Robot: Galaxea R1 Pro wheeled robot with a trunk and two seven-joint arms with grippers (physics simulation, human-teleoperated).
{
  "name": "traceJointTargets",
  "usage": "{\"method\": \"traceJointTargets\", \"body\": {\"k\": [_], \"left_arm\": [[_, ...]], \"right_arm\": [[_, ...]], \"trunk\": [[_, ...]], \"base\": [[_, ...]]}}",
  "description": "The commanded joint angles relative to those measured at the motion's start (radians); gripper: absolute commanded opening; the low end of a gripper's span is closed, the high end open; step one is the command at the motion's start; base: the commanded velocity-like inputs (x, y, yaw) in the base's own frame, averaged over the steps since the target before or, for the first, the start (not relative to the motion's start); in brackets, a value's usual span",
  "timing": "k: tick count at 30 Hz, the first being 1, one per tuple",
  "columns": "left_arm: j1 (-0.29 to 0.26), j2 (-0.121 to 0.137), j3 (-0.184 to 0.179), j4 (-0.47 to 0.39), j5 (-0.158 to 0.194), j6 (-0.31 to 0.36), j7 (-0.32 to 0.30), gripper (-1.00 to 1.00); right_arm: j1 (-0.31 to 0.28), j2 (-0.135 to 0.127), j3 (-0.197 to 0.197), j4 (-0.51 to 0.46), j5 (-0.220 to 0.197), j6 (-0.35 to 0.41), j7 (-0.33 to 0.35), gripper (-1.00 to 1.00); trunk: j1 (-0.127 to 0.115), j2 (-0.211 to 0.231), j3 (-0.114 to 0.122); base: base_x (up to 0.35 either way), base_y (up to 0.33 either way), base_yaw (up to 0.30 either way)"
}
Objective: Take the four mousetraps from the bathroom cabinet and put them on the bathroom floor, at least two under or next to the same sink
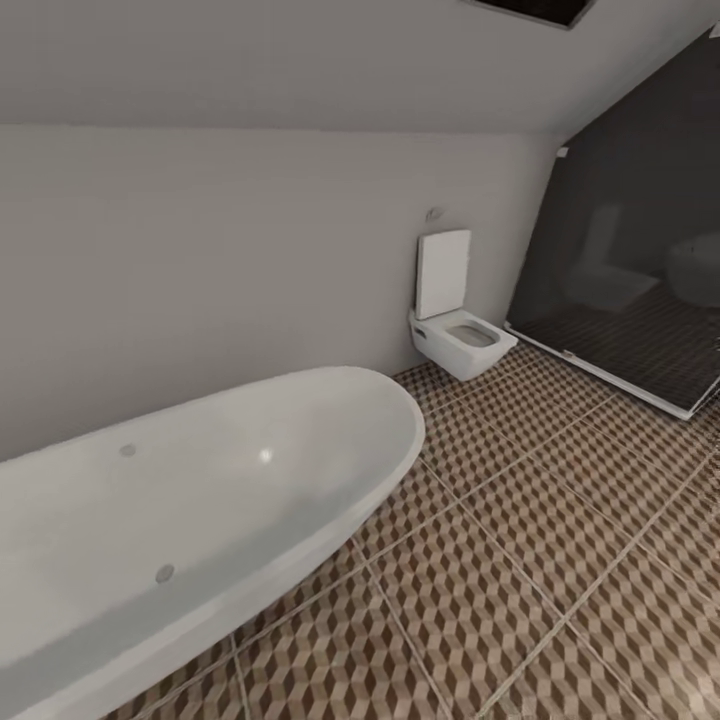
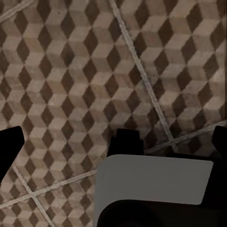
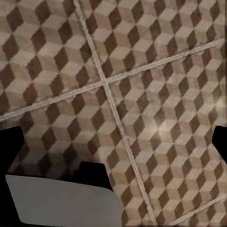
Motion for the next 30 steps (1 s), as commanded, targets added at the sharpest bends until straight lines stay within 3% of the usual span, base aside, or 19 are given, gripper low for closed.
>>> {"method": "traceJointTargets", "body": {"k": [1, 30], "left_arm": [[-0.001, 0.001, -0.008, -0.006, 0.007, -0.006, 0.006, 1.00], [-0.001, 0.001, -0.009, -0.006, 0.006, -0.005, 0.008, 1.00]], "right_arm": [[-0.001, 0.001, 0.008, 0.001, -0.009, -0.003, -0.002, 1.00], [-0.001, 0.000, 0.008, 0.001, -0.009, -0.003, -0.002, 1.00]], "trunk": [[0.000, 0.000, 0.000], [0.000, 0.000, 0.034]], "base": [[0.000, 0.000, -0.241], [0.000, 0.000, -0.241]]}}
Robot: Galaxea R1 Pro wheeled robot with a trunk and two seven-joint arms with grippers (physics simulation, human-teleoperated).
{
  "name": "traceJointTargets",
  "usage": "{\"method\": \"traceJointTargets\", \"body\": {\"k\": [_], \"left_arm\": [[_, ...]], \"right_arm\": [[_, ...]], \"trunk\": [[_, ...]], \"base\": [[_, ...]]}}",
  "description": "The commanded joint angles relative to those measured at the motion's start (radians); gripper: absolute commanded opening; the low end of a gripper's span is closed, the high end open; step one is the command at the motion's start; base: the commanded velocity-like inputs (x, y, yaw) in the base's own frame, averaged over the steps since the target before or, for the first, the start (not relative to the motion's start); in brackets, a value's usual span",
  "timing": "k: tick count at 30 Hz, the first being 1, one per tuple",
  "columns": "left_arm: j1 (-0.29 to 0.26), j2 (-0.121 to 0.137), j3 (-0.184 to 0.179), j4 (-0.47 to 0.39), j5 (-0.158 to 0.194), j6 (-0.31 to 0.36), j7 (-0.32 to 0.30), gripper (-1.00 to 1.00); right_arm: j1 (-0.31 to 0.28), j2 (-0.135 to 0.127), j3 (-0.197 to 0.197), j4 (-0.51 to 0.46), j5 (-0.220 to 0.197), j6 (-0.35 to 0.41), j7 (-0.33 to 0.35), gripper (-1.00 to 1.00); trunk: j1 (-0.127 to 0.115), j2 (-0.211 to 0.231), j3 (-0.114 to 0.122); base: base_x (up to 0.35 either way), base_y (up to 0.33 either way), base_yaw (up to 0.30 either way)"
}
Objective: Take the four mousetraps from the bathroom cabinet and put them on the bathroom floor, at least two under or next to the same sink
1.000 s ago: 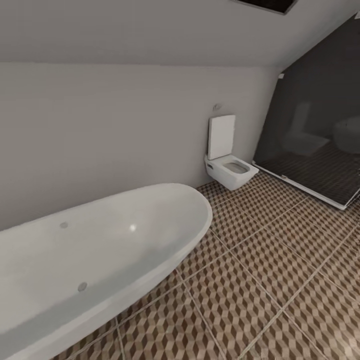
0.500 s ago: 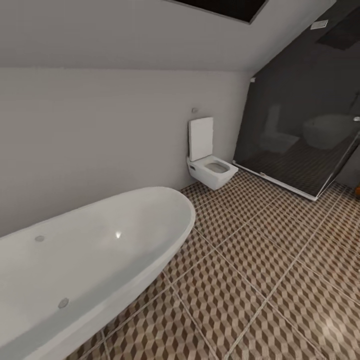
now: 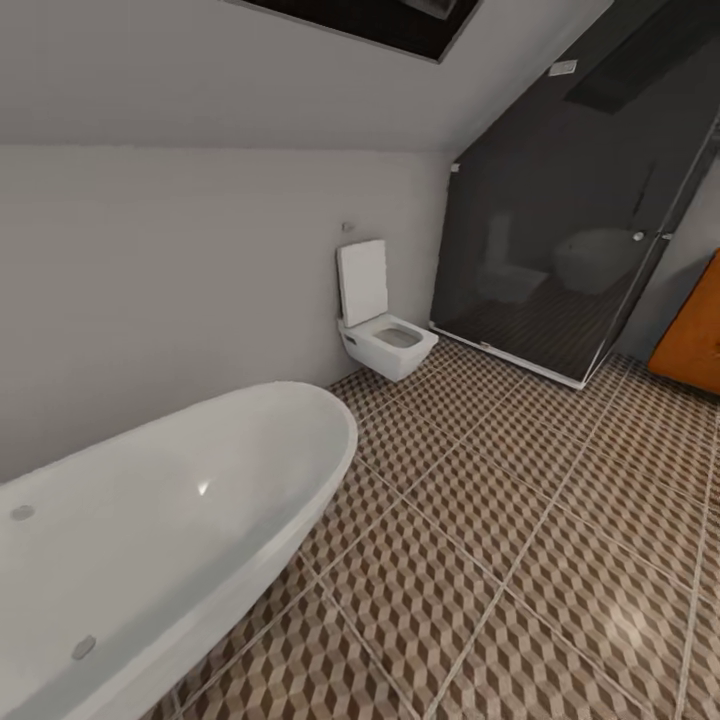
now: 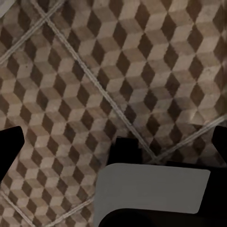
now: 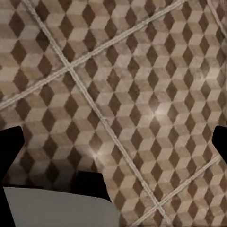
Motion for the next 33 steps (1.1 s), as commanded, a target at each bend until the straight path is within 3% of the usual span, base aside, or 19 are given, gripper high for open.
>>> {"method": "traceJointTargets", "body": {"k": [1, 16, 23, 33], "left_arm": [[-0.001, 0.001, -0.008, -0.005, 0.007, -0.006, 0.007, 1.00], [-0.001, 0.000, -0.008, -0.006, 0.007, -0.004, 0.007, 1.00], [-0.001, 0.001, -0.008, -0.007, 0.007, -0.005, 0.007, 1.00], [-0.001, 0.000, -0.009, -0.007, 0.007, -0.004, 0.007, 1.00]], "right_arm": [[-0.001, 0.001, 0.008, 0.001, -0.009, -0.003, -0.002, 1.00], [-0.001, 0.001, 0.009, 0.001, -0.009, -0.003, -0.002, 1.00], [-0.001, 0.004, 0.009, 0.001, -0.009, -0.003, -0.002, 1.00], [-0.001, 0.002, 0.009, 0.001, -0.010, -0.003, -0.002, 1.00]], "trunk": [[0.000, 0.000, 0.000], [0.000, 0.000, 0.017], [0.000, 0.000, 0.019], [0.000, 0.000, 0.019]], "base": [[0.000, 0.000, -0.241], [0.051, 0.000, -0.227], [0.017, 0.000, -0.101], [0.002, 0.000, -0.248]]}}
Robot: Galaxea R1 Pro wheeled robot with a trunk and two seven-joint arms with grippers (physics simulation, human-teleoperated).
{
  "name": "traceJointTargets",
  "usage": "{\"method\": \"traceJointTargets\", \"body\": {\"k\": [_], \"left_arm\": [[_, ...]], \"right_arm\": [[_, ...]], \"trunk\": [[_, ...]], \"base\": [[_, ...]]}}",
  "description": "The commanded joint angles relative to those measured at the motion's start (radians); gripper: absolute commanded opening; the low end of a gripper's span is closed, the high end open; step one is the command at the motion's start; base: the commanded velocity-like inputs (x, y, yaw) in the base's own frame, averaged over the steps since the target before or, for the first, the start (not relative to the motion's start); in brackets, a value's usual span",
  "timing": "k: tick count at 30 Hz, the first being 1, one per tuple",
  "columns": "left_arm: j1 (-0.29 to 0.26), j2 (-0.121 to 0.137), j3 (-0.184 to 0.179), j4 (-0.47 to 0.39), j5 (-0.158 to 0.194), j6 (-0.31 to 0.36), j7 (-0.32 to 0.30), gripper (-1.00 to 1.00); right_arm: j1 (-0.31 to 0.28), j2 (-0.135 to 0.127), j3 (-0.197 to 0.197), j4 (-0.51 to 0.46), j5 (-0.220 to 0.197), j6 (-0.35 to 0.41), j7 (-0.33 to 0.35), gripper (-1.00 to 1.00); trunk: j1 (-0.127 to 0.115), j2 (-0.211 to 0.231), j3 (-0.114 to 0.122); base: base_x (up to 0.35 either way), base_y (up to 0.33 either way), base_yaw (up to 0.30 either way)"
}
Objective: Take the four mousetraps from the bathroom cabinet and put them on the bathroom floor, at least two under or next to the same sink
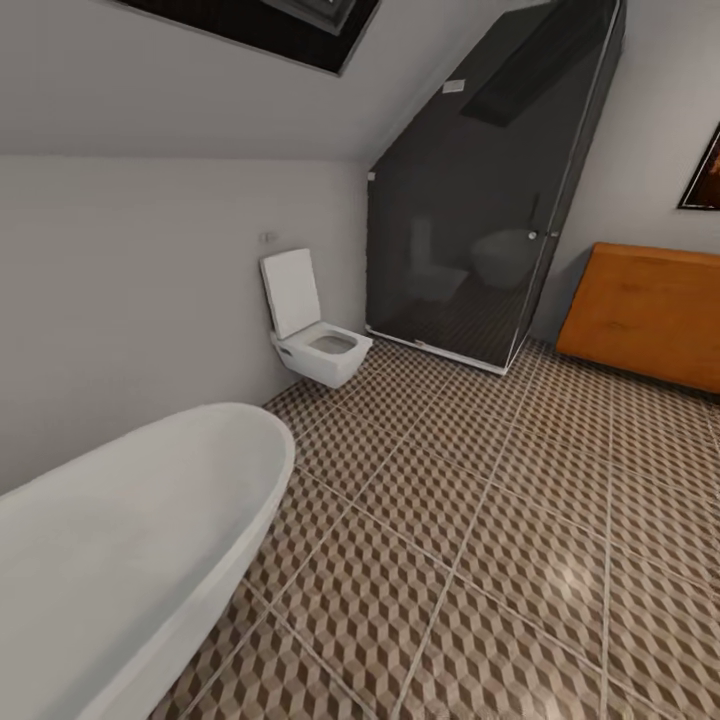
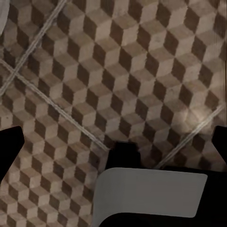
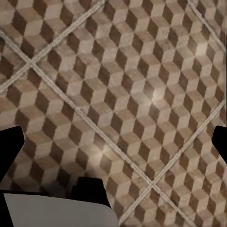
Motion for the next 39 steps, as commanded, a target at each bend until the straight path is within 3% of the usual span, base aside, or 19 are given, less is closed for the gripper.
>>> {"method": "traceJointTargets", "body": {"k": [1, 39], "left_arm": [[-0.001, 0.001, -0.008, -0.005, 0.007, -0.006, 0.007, 1.00], [-0.001, -0.001, -0.008, -0.006, 0.007, -0.006, 0.007, 1.00]], "right_arm": [[-0.001, 0.001, 0.008, 0.001, -0.009, -0.003, -0.002, 1.00], [-0.001, 0.002, 0.009, 0.001, -0.009, -0.003, -0.002, 1.00]], "trunk": [[0.000, 0.000, -0.001], [0.000, 0.000, -0.001]], "base": [[0.000, 0.000, -0.279], [0.000, 0.000, -0.286]]}}
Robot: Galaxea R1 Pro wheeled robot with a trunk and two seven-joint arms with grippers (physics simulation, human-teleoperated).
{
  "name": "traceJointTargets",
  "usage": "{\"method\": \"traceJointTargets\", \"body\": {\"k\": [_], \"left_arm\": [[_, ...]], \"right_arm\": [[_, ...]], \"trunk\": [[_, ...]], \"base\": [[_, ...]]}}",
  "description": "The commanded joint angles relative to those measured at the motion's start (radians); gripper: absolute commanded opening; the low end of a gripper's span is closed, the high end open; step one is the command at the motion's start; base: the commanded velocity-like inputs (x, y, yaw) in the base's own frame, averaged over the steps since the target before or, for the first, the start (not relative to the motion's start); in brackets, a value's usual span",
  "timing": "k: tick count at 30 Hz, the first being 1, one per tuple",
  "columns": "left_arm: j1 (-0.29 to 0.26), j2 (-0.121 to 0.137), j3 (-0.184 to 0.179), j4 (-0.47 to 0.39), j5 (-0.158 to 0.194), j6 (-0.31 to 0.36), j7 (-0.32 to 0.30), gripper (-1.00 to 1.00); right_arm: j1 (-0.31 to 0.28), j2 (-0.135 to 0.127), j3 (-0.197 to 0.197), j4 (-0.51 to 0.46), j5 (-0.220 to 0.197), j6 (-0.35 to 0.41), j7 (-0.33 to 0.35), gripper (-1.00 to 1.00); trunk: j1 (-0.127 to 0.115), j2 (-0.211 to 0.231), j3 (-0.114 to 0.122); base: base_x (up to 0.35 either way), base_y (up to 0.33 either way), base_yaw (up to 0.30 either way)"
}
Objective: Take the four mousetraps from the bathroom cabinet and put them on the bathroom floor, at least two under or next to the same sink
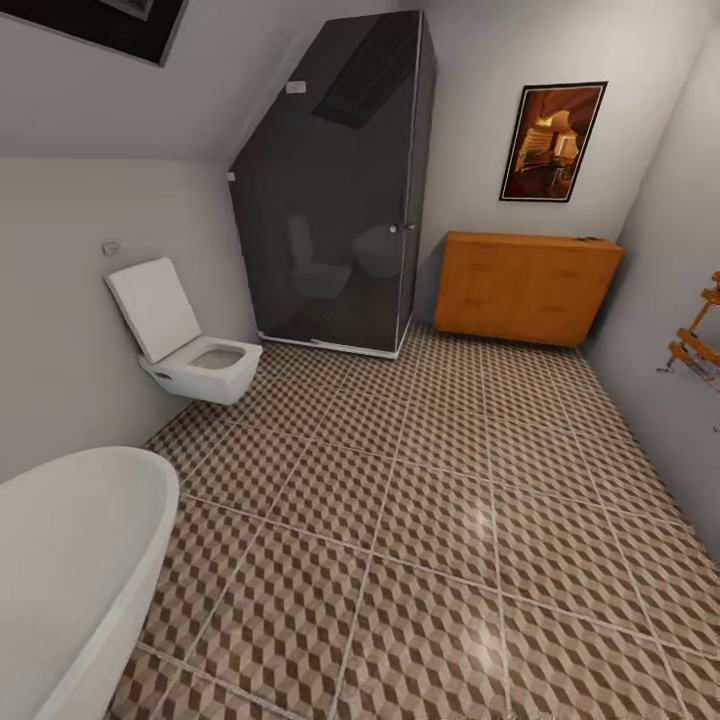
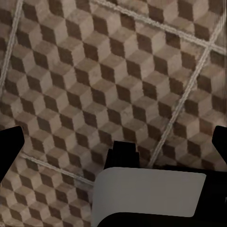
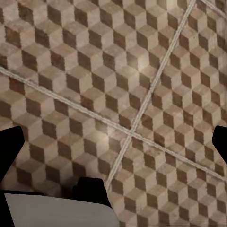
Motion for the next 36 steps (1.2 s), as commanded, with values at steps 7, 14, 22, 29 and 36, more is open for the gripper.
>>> {"method": "traceJointTargets", "body": {"k": [7, 14, 22, 29, 36], "left_arm": [[-0.001, 0.001, -0.008, -0.005, 0.007, -0.006, 0.007, 1.00], [-0.001, 0.001, -0.008, -0.005, 0.007, -0.006, 0.007, 1.00], [-0.001, 0.001, -0.008, -0.005, 0.007, -0.006, 0.007, 1.00], [-0.001, 0.001, -0.008, -0.005, 0.007, -0.006, 0.007, 1.00], [-0.001, 0.001, -0.008, -0.005, 0.007, -0.006, 0.007, 1.00]], "right_arm": [[-0.001, 0.001, 0.008, 0.001, -0.009, -0.003, -0.002, 1.00], [-0.001, 0.001, 0.008, 0.001, -0.009, -0.003, -0.002, 1.00], [-0.001, 0.001, 0.008, 0.001, -0.010, -0.003, -0.002, 1.00], [-0.001, 0.001, 0.008, 0.001, -0.010, -0.003, -0.002, 1.00], [-0.001, 0.002, 0.008, 0.001, -0.010, -0.003, -0.002, 1.00]], "trunk": [[0.000, 0.000, -0.001], [0.000, 0.000, 0.001], [0.000, 0.000, 0.002], [0.000, 0.000, 0.003], [0.000, 0.000, 0.003]], "base": [[0.000, 0.000, -0.286], [0.000, 0.000, -0.286], [0.000, 0.000, -0.286], [0.000, 0.000, -0.287], [0.000, 0.000, -0.287]]}}
